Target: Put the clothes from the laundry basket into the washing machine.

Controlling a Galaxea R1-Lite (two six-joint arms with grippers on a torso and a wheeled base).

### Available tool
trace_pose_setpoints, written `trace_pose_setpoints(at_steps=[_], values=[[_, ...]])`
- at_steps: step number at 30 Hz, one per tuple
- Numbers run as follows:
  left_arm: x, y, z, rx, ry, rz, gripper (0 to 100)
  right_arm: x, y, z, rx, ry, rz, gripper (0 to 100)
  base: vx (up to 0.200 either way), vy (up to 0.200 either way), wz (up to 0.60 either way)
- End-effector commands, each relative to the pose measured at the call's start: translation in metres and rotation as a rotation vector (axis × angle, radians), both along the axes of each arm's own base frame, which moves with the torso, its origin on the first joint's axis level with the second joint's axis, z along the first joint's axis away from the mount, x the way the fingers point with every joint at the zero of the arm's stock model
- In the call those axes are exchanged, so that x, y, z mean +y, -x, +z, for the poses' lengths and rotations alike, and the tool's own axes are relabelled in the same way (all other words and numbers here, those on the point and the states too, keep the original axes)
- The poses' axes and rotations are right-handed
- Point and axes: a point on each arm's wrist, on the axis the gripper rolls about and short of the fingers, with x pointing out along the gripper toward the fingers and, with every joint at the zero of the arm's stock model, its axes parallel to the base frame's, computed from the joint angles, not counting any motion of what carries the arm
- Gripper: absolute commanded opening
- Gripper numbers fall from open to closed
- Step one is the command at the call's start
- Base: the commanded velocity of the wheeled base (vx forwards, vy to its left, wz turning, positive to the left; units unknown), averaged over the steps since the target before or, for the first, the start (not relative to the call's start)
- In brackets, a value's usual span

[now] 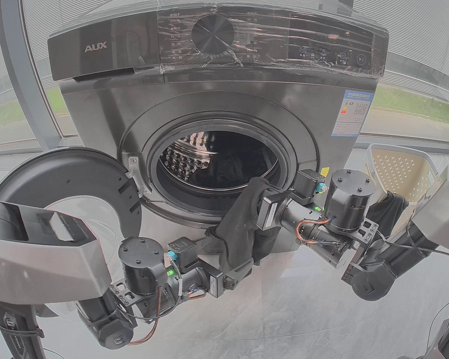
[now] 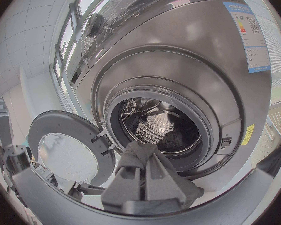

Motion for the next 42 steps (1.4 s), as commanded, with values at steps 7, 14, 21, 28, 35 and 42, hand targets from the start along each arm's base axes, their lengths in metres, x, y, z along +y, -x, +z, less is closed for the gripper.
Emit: trace_pose_setpoints(at_steps=[7, 14, 21, 28, 35, 42], values=[[-0.025, -0.036, -0.038, -0.007, -0.026, 0.095, 100, 0.002, 0.002, 0.001, -0.001, -0.004, 0.007, 0, 0.000, 0.000, 0.00], [-0.023, -0.052, -0.049, -0.029, -0.053, 0.189, 100, 0.004, 0.005, 0.001, -0.002, -0.006, 0.016, 0, 0.000, 0.000, 0.00], [-0.010, -0.062, -0.046, -0.034, -0.041, 0.239, 0, 0.004, 0.006, 0.000, 0.003, -0.019, 0.015, 0, 0.000, 0.000, 0.00], [-0.014, -0.058, -0.042, -0.038, -0.030, 0.222, 0, 0.001, 0.007, -0.004, 0.010, -0.010, 0.009, 0, 0.000, 0.000, 0.00], [-0.010, -0.046, -0.031, -0.037, -0.034, 0.203, 0, 0.002, 0.007, -0.004, 0.011, -0.009, 0.002, 0, 0.000, 0.000, 0.00], [-0.010, -0.045, -0.033, -0.032, -0.045, 0.202, 100, 0.002, 0.007, -0.004, 0.012, -0.011, 0.004, 0, 0.000, 0.000, 0.00]])
